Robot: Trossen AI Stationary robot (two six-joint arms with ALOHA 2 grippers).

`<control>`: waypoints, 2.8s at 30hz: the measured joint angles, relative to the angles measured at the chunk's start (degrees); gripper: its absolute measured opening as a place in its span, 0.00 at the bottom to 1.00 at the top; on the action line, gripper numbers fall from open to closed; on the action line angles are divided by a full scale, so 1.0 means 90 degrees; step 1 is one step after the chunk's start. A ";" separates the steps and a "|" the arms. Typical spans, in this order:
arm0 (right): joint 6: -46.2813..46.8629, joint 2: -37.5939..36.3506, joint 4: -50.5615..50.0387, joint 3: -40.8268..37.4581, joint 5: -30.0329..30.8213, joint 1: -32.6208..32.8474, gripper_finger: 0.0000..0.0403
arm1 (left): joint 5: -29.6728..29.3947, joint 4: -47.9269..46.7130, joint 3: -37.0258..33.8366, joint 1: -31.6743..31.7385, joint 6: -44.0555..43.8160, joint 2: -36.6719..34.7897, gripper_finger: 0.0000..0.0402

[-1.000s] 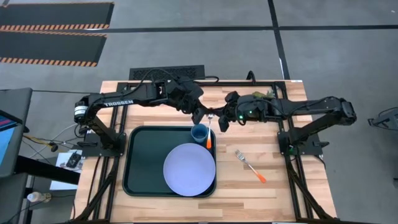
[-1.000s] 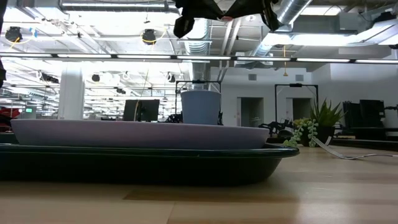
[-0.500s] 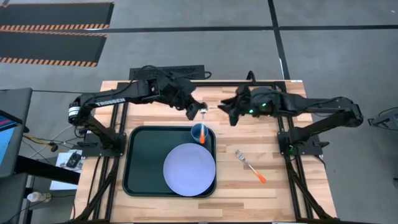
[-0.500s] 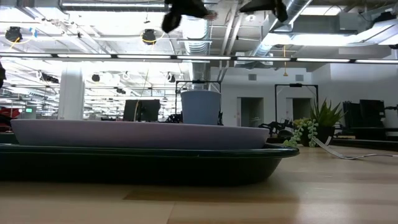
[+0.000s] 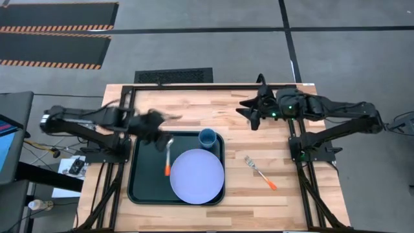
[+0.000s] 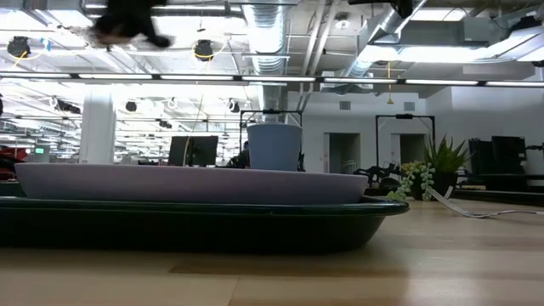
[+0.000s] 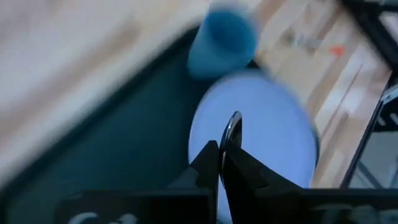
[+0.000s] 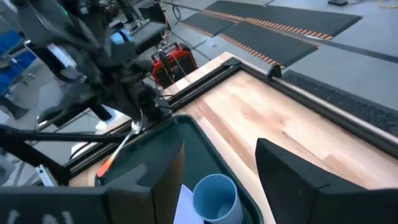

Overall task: Pick and place plate/cup/fork/spoon on tray
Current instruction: Put the orange spoon on the black tray to the left of the purple plate, then put the orange fork on the right side of the orange spoon on the black tray

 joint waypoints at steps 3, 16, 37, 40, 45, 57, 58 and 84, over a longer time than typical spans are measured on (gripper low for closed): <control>-0.0031 0.0133 -0.0099 -0.0002 -0.0017 0.0072 0.53 | 0.0024 0.0423 -0.1278 -0.0352 -0.0964 -0.0982 0.00; 0.0060 0.0381 -0.0063 -0.0002 -0.0042 0.0071 0.52 | 0.0040 0.1034 -0.4011 -0.1871 -0.2868 -0.3079 0.00; 0.0104 0.0379 -0.0056 -0.0002 -0.0044 0.0070 0.50 | -0.0106 0.1512 -0.5380 -0.2501 -0.3347 -0.3118 0.00; 0.0105 0.0379 -0.0056 -0.0002 -0.0043 0.0070 0.50 | -0.0099 0.1513 -0.5469 -0.2501 -0.3402 -0.3119 0.00; 0.0107 0.0379 -0.0058 -0.0002 -0.0044 0.0070 0.49 | -0.0069 0.1501 -0.5500 -0.2501 -0.3541 -0.3118 0.00; 0.0102 0.0379 -0.0059 -0.0002 -0.0044 0.0070 0.49 | 0.0096 0.1476 -0.5500 -0.2501 -0.3509 -0.3114 0.15; 0.0102 0.0379 -0.0058 -0.0002 -0.0044 0.0070 0.49 | 0.0096 0.1474 -0.5500 -0.2501 -0.3551 -0.3116 0.16; 0.1867 0.0769 -0.2936 -0.1115 -0.0257 0.0646 0.52 | 0.0546 0.1392 -0.4817 -0.2501 -0.4482 -0.3167 0.45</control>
